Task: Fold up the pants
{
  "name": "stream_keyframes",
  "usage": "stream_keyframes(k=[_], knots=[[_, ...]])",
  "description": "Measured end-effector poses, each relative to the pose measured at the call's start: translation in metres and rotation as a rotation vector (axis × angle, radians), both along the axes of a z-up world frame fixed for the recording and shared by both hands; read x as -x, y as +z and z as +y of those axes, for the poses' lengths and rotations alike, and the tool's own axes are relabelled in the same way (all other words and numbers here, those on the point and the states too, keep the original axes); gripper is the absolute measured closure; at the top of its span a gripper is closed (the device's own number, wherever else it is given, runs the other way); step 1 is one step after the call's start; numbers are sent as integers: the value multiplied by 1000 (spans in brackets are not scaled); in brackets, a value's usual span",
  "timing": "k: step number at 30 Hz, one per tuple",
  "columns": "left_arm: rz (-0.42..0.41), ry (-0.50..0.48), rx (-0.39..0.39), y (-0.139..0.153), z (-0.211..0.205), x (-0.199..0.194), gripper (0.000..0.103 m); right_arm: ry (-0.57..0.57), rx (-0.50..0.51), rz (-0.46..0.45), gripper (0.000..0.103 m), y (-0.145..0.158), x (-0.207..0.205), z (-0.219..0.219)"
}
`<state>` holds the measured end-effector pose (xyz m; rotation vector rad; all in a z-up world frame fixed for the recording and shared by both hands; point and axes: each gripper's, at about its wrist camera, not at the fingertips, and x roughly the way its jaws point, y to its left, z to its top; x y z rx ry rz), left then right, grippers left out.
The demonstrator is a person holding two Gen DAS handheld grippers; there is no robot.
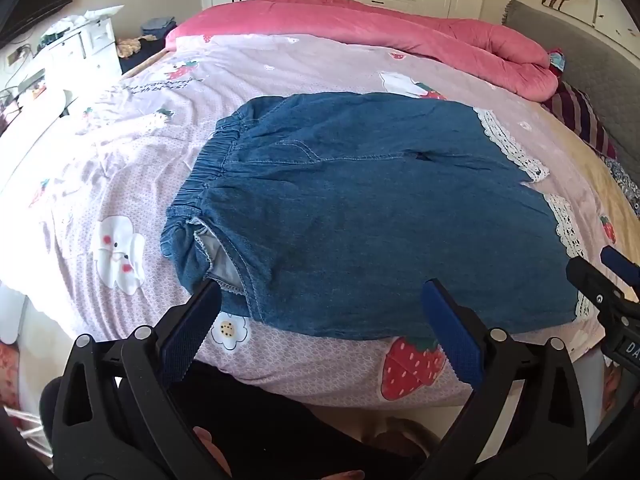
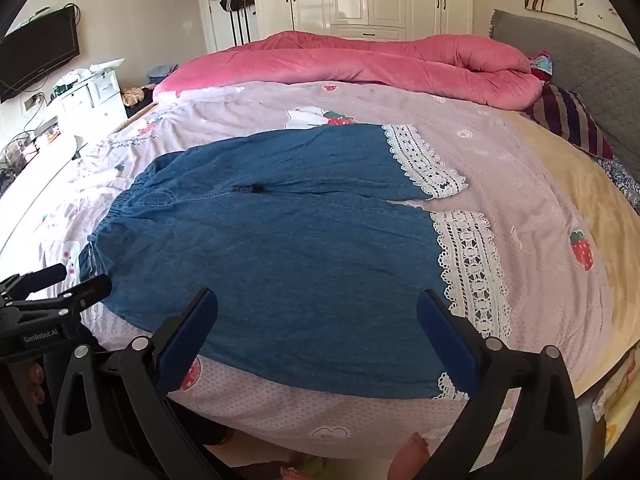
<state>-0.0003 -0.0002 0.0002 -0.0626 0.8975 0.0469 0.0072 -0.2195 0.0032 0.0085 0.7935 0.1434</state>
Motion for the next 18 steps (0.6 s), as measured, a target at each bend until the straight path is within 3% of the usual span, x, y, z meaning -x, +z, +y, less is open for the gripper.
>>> stream_keyframes(k=[10,18], knots=[[0,4,-24,-3,-18,3,9,9,-7,2,4,3,-3,1],[4,-6,-15,1,-5,0,9,11,2,-11,4,2,1,4]])
